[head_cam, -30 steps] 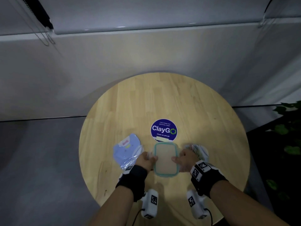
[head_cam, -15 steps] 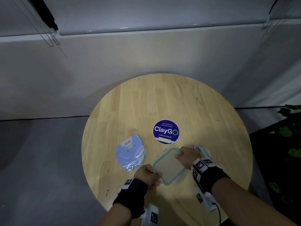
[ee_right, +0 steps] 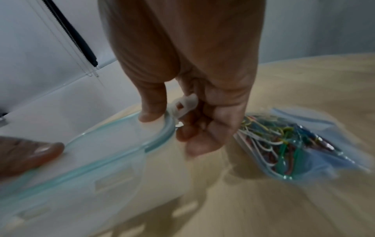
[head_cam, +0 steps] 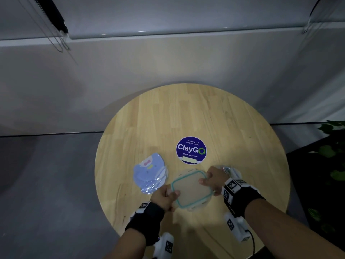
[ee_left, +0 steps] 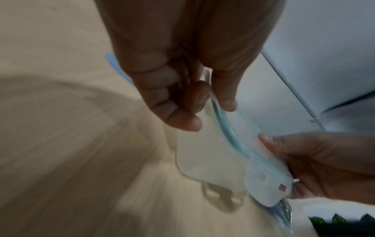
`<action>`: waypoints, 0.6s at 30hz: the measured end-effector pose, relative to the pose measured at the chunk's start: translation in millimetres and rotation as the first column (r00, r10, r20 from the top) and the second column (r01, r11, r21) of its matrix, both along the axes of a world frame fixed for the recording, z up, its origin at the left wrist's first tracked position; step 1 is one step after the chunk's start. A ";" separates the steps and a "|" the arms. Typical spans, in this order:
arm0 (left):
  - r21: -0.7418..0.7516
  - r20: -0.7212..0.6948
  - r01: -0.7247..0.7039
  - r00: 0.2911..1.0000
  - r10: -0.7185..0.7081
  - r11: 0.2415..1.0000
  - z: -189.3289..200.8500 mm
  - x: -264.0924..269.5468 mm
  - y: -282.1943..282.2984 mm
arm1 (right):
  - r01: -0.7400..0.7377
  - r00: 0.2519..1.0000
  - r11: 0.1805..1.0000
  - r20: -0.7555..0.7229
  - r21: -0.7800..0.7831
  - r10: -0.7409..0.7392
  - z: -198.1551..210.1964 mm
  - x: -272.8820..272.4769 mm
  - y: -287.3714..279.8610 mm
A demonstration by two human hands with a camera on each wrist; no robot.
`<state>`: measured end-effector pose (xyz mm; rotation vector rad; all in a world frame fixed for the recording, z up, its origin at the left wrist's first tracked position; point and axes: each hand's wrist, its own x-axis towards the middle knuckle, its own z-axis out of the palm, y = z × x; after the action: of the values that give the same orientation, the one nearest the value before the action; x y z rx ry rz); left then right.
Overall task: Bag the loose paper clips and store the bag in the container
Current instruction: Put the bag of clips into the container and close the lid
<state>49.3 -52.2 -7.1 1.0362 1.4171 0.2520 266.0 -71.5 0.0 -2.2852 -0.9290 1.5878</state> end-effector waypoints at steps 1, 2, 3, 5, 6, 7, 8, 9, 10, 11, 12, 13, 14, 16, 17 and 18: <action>0.047 -0.066 0.053 0.997 -0.049 0.997 3.9 -2.0 2.0 | -0.064 0.995 0.998 0.081 0.027 0.062 0.3 0.1 -0.8; 0.083 -0.133 0.122 0.985 -0.110 0.989 9.0 -5.0 3.4 | -0.091 0.986 0.993 0.144 0.072 0.080 1.9 0.6 -1.3; 0.107 -0.191 0.193 0.967 -0.170 0.975 12.9 -8.0 5.7 | -0.082 0.985 0.988 0.159 0.132 0.061 4.8 0.5 -2.7; 0.149 -0.293 0.286 0.927 -0.234 0.947 22.1 -13.2 18.7 | 0.011 0.998 0.973 0.052 0.229 -0.024 15.5 2.9 -6.0; 0.179 -0.355 0.324 0.902 -0.247 0.929 26.2 -17.2 29.9 | 0.057 0.998 0.967 -0.021 0.249 -0.053 23.9 4.7 -9.9; 0.216 -0.441 0.370 0.863 -0.248 0.903 28.4 -20.7 43.6 | 0.092 0.994 0.963 -0.087 0.254 -0.072 33.0 7.5 -14.6; 0.268 -0.514 0.400 0.829 -0.222 0.876 28.6 -24.4 59.3 | 0.127 0.984 0.957 -0.154 0.260 -0.089 41.3 10.7 -21.7; 0.319 -0.553 0.391 0.817 -0.165 0.863 26.3 -27.8 75.5 | 0.168 0.969 0.949 -0.221 0.268 -0.109 48.1 15.2 -30.1; 0.369 -0.564 0.370 0.818 -0.111 0.853 21.2 -31.5 91.8 | 0.206 0.954 0.937 -0.272 0.283 -0.127 54.1 19.8 -39.2; 0.393 -0.560 0.346 0.825 -0.077 0.852 17.9 -33.5 104.9 | 0.230 0.944 0.928 -0.301 0.294 -0.138 58.6 24.8 -49.5; 0.397 -0.558 0.342 0.827 -0.073 0.852 12.5 -34.5 117.3 | 0.234 0.941 0.924 -0.311 0.301 -0.136 61.4 29.9 -59.4; 0.366 -0.571 0.359 0.815 -0.097 0.859 6.9 -34.5 126.4 | 0.227 0.940 0.927 -0.317 0.299 -0.127 61.8 34.0 -69.9; 0.324 -0.592 0.394 0.794 -0.141 0.860 2.4 -33.6 133.4 | 0.213 0.940 0.933 -0.319 0.289 -0.116 61.5 37.6 -79.9; 0.215 -0.653 0.467 0.722 -0.229 0.858 -7.1 -31.3 137.5 | 0.164 0.949 0.957 -0.302 0.238 -0.088 57.2 41.6 -98.5; 0.159 -0.688 0.495 0.676 -0.264 0.854 -11.9 -30.6 136.2 | 0.145 0.948 0.970 -0.307 0.196 -0.080 52.8 42.1 -105.9; 0.099 -0.725 0.535 0.616 -0.307 0.839 -17.7 -30.0 133.6 | 0.132 0.946 0.980 -0.315 0.148 -0.080 47.2 41.9 -112.1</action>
<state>19.3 81.4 -24.8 1.8336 1.7528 -0.3295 308.0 -183.7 47.1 -1.8717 -0.8100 1.6862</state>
